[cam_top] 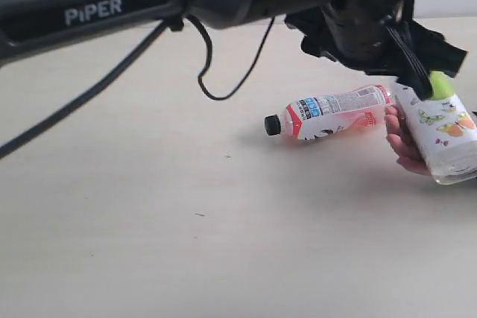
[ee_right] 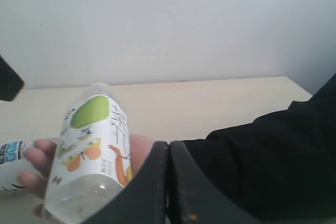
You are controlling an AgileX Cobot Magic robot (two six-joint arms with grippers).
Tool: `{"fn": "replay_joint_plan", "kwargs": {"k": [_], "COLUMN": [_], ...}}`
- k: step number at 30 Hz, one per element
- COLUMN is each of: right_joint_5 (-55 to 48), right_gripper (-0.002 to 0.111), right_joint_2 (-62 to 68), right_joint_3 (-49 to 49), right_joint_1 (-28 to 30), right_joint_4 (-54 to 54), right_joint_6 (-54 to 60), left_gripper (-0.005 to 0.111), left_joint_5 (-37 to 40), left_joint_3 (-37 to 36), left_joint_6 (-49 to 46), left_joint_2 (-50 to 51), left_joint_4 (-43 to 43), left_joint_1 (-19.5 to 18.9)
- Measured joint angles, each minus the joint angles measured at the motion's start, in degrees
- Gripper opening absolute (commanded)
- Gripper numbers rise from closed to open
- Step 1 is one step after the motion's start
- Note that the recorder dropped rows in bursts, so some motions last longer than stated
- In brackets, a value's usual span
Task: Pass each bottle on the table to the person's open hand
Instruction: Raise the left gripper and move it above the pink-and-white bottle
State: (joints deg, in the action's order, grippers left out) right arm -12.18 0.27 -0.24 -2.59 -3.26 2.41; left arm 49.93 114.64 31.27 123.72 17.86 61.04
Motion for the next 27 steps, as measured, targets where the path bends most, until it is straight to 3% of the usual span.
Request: {"fn": "replay_joint_plan", "kwargs": {"k": [2,3,12,22,27], "right_joint_5": [0.0,0.0,0.0,0.0,0.0], "right_gripper": [0.0,0.0,0.0,0.0,0.0], "right_joint_2": [0.0,0.0,0.0,0.0,0.0], "right_joint_3": [0.0,0.0,0.0,0.0,0.0], "right_joint_1": [0.0,0.0,0.0,0.0,0.0], "right_joint_4": [0.0,0.0,0.0,0.0,0.0], "right_joint_6": [0.0,0.0,0.0,0.0,0.0], "left_gripper": [0.011,0.001,0.0,0.0,0.0], "left_joint_5": [2.83,4.23,9.79,10.88,11.02], "left_joint_3": [0.0,0.0,0.0,-1.36,-7.26], "left_joint_6": [-3.5,-5.13,-21.38,-54.75,-68.03], "left_joint_2": [-0.68,-0.79,-1.31,-1.42,-1.94], "left_joint_4": [-0.86,-1.46,-7.83,-45.92,-56.88], "left_joint_1": [-1.85,-2.86,-11.49,-24.66,-29.51]}}
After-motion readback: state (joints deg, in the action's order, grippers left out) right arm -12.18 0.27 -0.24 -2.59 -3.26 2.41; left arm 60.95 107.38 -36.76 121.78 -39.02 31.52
